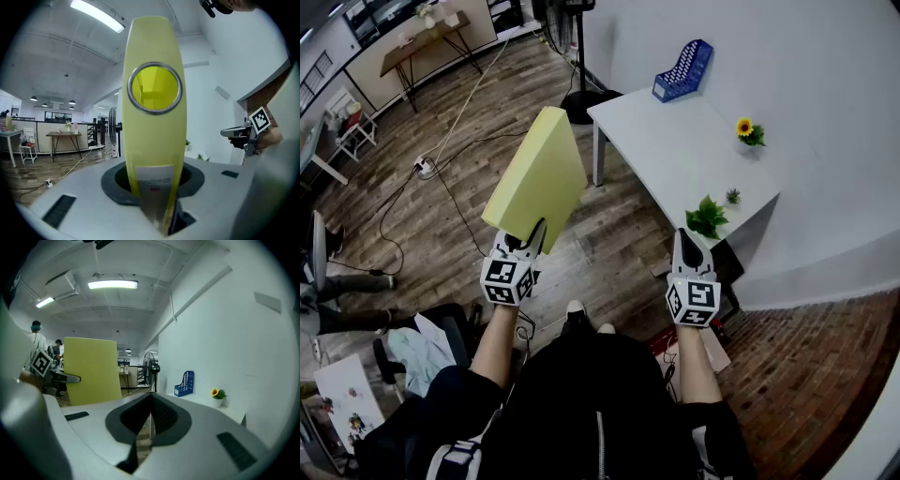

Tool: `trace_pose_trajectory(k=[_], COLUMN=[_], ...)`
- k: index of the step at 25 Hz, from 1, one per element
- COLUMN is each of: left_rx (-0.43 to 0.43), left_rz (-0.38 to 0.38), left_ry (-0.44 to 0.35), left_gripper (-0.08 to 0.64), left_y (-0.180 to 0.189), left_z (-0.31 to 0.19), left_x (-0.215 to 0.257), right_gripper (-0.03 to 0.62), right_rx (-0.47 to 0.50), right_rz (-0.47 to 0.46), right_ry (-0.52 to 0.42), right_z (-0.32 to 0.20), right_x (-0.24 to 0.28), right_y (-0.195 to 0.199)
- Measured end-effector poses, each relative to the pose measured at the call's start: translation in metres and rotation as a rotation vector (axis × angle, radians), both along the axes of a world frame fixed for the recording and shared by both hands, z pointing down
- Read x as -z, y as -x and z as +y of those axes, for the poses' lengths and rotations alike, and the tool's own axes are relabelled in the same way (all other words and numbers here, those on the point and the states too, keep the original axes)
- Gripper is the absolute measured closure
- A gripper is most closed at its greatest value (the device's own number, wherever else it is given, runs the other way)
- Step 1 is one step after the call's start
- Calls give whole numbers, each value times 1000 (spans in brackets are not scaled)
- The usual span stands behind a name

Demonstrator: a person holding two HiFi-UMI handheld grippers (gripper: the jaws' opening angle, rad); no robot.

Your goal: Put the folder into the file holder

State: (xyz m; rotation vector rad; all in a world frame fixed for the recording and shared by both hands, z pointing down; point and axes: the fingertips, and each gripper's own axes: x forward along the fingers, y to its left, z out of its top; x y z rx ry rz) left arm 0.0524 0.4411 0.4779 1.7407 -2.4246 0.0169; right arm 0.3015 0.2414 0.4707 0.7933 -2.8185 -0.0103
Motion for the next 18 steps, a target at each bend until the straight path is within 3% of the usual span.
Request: trace_pose_trajectory(k=[9, 18], left_rx=[-7, -35], left_rz=[11, 30], left_ry=[4, 5], left_gripper=[402, 402], left_y=[14, 52], left_z=[-8, -25], left_x=[-5, -14], right_gripper=[584, 584], right_rx=[3, -22], right_rz=[4, 23], right_ry=[26, 51], right_z=[-2, -13], right_x=[-7, -16], right_y=[16, 53])
